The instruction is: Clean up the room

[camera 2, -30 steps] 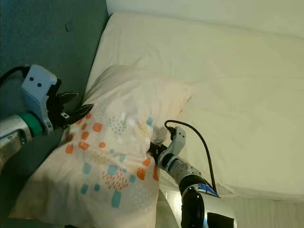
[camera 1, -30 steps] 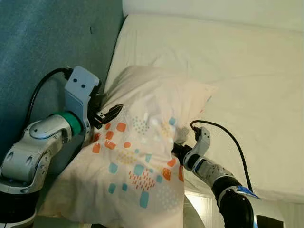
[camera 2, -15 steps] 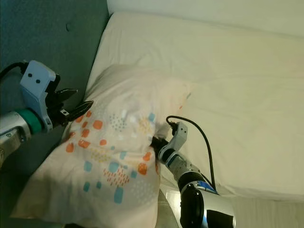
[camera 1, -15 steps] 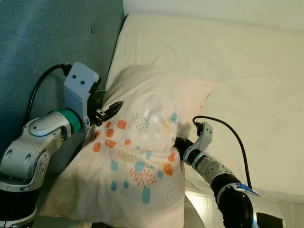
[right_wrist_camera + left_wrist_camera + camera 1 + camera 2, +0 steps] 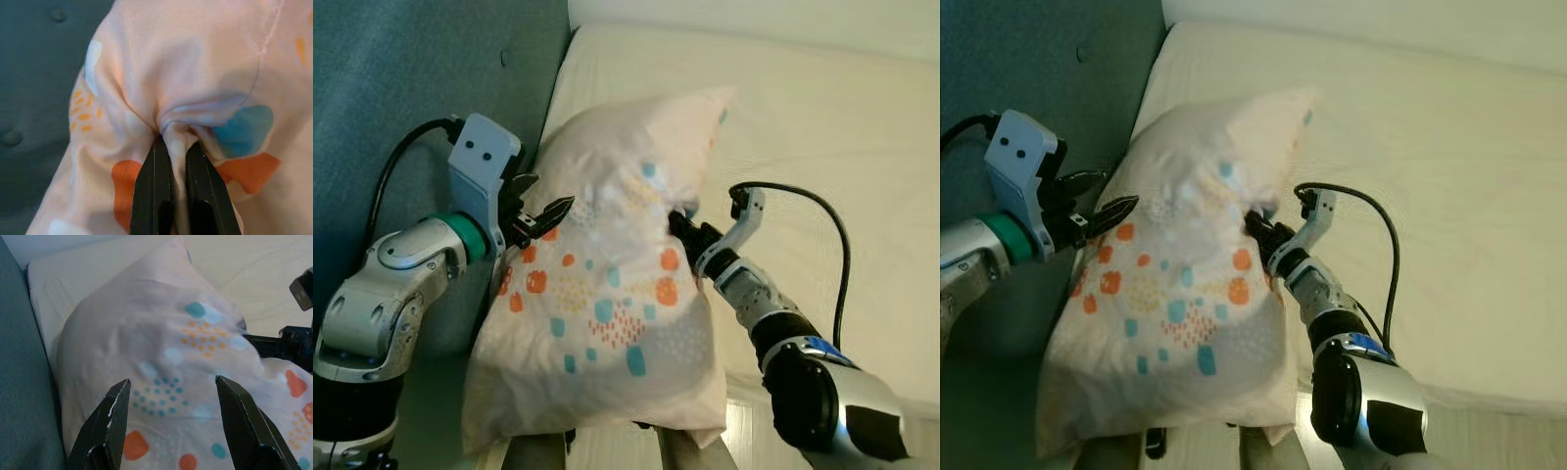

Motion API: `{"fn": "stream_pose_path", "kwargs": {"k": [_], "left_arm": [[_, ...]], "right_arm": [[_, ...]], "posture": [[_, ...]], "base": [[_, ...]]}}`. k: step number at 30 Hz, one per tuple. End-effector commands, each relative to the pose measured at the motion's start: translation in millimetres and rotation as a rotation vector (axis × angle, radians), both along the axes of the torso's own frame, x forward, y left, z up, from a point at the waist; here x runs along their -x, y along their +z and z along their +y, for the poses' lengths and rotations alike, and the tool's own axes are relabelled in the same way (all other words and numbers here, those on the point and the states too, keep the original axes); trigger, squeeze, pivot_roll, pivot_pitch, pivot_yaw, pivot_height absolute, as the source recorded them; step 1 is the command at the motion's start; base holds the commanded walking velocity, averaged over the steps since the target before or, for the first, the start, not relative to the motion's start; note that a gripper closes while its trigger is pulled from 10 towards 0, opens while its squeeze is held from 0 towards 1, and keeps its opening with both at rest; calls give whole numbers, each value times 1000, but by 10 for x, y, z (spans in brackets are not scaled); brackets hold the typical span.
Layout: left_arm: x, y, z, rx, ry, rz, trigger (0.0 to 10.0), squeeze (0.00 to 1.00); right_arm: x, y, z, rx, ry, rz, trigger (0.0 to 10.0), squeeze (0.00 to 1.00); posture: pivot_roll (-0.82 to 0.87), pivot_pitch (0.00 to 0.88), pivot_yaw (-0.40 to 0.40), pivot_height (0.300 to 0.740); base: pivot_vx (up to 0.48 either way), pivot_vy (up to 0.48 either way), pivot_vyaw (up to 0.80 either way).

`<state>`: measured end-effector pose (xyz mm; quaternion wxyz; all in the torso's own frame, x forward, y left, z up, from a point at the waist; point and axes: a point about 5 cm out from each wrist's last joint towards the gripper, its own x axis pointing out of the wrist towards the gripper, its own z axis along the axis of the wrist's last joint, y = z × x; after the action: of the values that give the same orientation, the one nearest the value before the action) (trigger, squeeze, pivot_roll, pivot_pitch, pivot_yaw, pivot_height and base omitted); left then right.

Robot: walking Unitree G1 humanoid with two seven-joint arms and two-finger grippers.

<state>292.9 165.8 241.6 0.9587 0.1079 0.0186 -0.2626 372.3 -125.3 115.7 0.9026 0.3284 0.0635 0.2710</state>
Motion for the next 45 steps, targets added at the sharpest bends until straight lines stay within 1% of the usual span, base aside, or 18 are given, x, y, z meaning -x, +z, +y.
{"fn": "stream_pose_path", "kwargs": {"k": [1, 3, 7, 12, 16, 17, 21, 22, 23, 24, 26, 27, 29, 30, 35, 39, 43, 45], "left_arm": [[3, -58, -3, 15, -3, 25, 10000, 0], [3, -58, -6, 16, -3, 24, 10000, 0], [6, -57, 13, 17, 3, 25, 10000, 0], [3, -60, 10, 17, 2, 28, 10000, 0], [-2, -62, 5, 18, 1, 28, 10000, 0], [-3, -61, 2, 18, -1, 28, 10000, 0], [-5, -62, 0, 18, -2, 28, 10000, 0], [2, -68, -4, 18, -4, 30, 10000, 0], [2, -68, -4, 18, -4, 30, 10000, 0], [8, -75, -7, 18, -7, 31, 10000, 0], [8, -75, -7, 18, -7, 31, 10000, 0], [8, -79, -8, 17, -7, 32, 10000, 0], [1, -81, -15, 18, -9, 32, 10000, 0], [-3, -79, -20, 20, -11, 32, 10000, 0], [-15, -81, -34, 23, -14, 30, 10000, 0], [-15, -83, -35, 25, -14, 31, 10000, 0], [-13, -88, -39, 28, -13, 29, 10000, 0], [-12, -84, -38, 29, -12, 28, 10000, 0]], "right_arm": [[2, -27, -19, 60, -11, 4, 0, 0], [5, -66, -52, 94, -40, 29, 0, 0], [80, -357, -253, 293, -261, 223, 0, 0], [148, -509, -353, 325, -390, 350, 0, 0], [167, -547, -390, 355, -442, 386, 0, 0], [180, -572, -398, 358, -465, 412, 10000, 0], [227, -655, -401, 342, -534, 513, 10000, 0], [260, -676, -529, 273, -727, 583, 10000, 0], [260, -676, -529, 273, -727, 583, 10000, 0], [291, -679, -619, 231, -876, 631, 10000, 0], [291, -679, -619, 231, -876, 631, 10000, 0], [298, -664, -655, 246, -935, 631, 10000, 0], [294, -559, -784, 335, -1072, 562, 10000, 0], [257, -455, -819, 414, -1103, 475, 10000, 0], [143, -107, -858, 666, -1150, 178, 10000, 0], [125, -73, -872, 696, -1144, 154, 10000, 0], [133, -217, -839, 505, -1076, 303, 10000, 0], [131, -290, -768, 262, -1025, 385, 10000, 0]], "posture": [[136, 324, 55, 740], [137, 324, 55, 740], [139, 324, 54, 740], [135, 323, 57, 740], [136, 323, 58, 740], [134, 322, 58, 740], [133, 322, 55, 740], [134, 323, 55, 740], [134, 323, 55, 740], [126, 325, 54, 740], [126, 325, 54, 740], [126, 325, 54, 740], [121, 324, 54, 740], [119, 324, 54, 740], [110, 320, 50, 740], [110, 319, 50, 740], [108, 318, 47, 740], [114, 321, 48, 740]], "base": [[0, 0, 0], [0, 0, 0], [0, 0, 0], [0, 0, 0], [0, 0, 0], [0, 0, 0], [0, 0, 0], [0, 0, 0], [0, 0, 0], [0, 0, 0], [0, 0, 0], [0, 0, 0], [0, 0, 0], [0, 0, 0], [0, 0, 0], [0, 0, 0], [0, 0, 0], [0, 0, 0]]}}
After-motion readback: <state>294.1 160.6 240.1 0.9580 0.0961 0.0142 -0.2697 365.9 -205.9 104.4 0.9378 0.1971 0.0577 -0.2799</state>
